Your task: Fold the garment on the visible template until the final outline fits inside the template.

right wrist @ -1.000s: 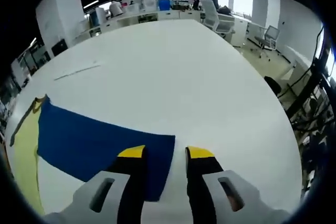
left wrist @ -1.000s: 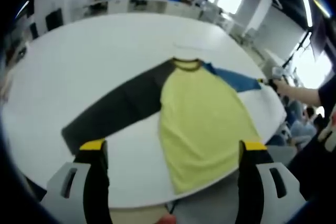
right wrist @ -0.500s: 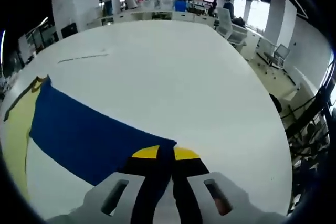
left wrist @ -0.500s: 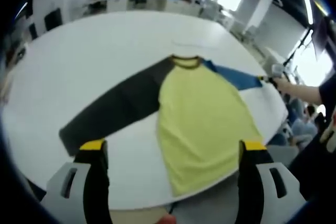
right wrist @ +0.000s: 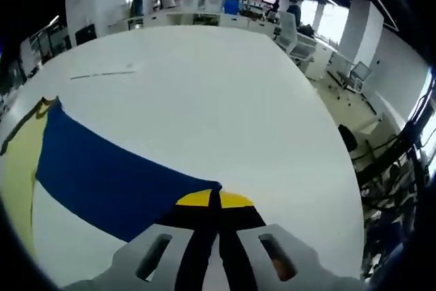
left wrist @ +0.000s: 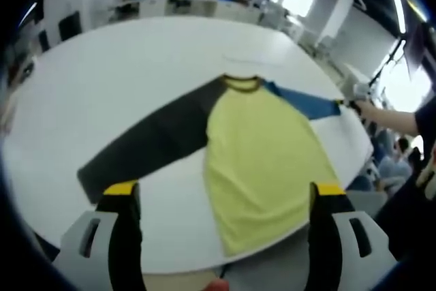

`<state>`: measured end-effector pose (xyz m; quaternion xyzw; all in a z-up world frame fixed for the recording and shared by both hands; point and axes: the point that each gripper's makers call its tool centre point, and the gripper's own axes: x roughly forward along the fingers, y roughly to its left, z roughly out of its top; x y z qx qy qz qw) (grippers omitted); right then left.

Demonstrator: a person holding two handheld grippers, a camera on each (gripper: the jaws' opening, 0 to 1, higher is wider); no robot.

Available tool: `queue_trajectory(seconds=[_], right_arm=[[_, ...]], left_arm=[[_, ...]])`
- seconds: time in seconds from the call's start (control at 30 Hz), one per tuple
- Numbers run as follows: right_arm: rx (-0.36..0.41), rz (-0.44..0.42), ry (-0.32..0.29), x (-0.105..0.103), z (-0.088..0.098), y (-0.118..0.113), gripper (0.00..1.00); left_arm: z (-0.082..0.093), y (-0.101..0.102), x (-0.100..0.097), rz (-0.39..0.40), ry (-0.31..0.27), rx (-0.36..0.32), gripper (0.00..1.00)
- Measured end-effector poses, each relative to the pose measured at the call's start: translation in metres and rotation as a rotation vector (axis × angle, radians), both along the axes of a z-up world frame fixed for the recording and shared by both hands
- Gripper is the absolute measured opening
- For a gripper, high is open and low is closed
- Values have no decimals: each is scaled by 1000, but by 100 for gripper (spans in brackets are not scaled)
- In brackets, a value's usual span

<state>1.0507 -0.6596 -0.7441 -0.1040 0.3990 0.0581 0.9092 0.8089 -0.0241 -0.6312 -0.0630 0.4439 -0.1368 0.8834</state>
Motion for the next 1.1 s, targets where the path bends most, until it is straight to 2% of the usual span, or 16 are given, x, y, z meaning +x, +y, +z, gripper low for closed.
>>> queue_trajectory(seconds=[0.43,0.57,0.83,1.1], right_arm=[[-61,6,-23,-3,42,2,2],[-56,18,-49,-1,63,12,2],[-108,79,-91,0,108,36,2],[-137,128,-117,-9,136,61,2]], left_arm=[[7,9,-8,25,-39,-33,98],[9,8,-10,23,-53,-48,98],[14,14,-18,22,-86,-80,97],[20,22,-26,24,-119,-92,97]])
